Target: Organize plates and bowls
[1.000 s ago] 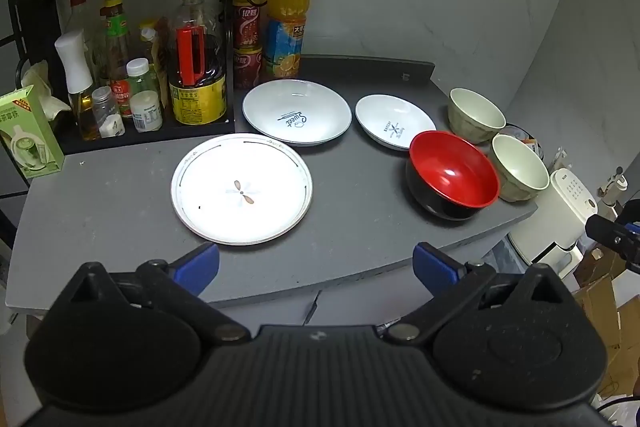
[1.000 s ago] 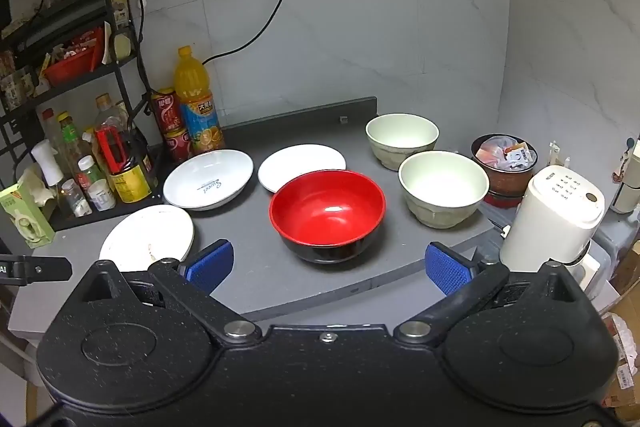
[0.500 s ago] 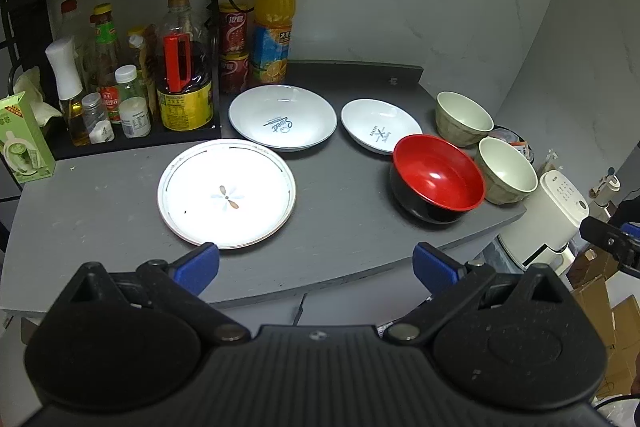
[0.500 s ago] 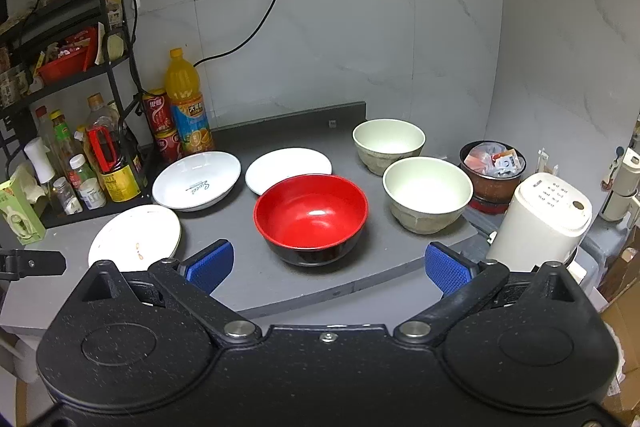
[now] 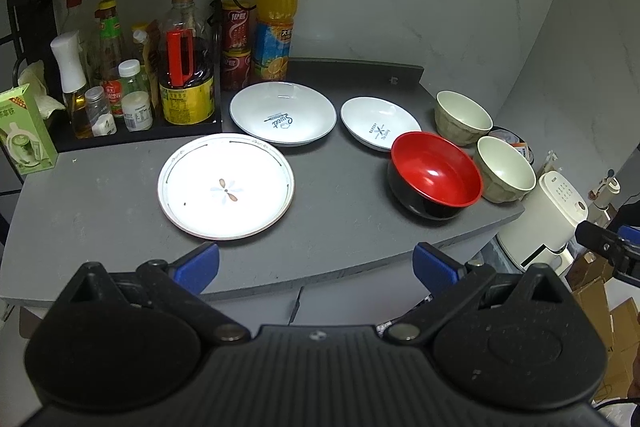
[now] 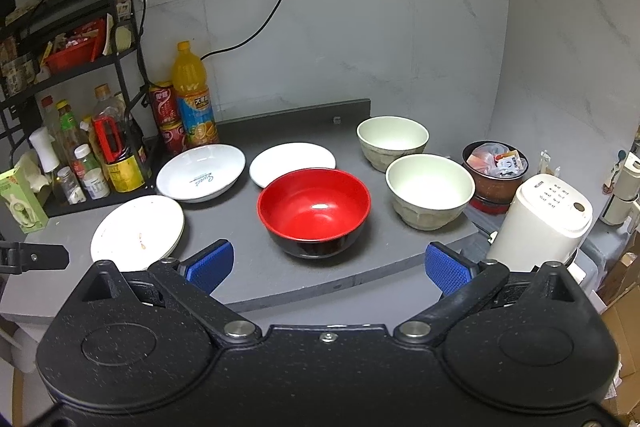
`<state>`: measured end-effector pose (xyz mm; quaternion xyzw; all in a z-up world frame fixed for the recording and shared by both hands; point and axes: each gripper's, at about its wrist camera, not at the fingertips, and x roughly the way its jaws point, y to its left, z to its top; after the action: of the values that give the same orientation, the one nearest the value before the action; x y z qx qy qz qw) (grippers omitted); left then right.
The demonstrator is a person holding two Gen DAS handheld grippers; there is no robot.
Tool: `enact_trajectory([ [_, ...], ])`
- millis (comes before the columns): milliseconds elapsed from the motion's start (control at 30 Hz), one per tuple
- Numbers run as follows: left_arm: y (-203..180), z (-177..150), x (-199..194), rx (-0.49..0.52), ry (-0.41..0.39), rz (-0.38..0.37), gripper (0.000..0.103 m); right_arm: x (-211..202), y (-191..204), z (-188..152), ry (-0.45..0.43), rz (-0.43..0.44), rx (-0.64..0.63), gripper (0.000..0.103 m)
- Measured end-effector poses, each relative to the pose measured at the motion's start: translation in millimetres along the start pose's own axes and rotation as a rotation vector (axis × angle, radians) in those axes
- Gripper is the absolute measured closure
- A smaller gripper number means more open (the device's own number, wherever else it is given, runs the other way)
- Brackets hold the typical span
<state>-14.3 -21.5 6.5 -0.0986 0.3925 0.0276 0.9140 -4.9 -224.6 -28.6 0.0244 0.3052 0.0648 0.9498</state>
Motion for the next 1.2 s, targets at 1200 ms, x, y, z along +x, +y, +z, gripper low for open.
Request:
enact_trajectory([
  [1200,-0.8,-2.5,-5.5,-0.021,-0.012,0.018,0.001,1.7,-17.7,-2.9,0.017,0.004,0.013,0.000],
])
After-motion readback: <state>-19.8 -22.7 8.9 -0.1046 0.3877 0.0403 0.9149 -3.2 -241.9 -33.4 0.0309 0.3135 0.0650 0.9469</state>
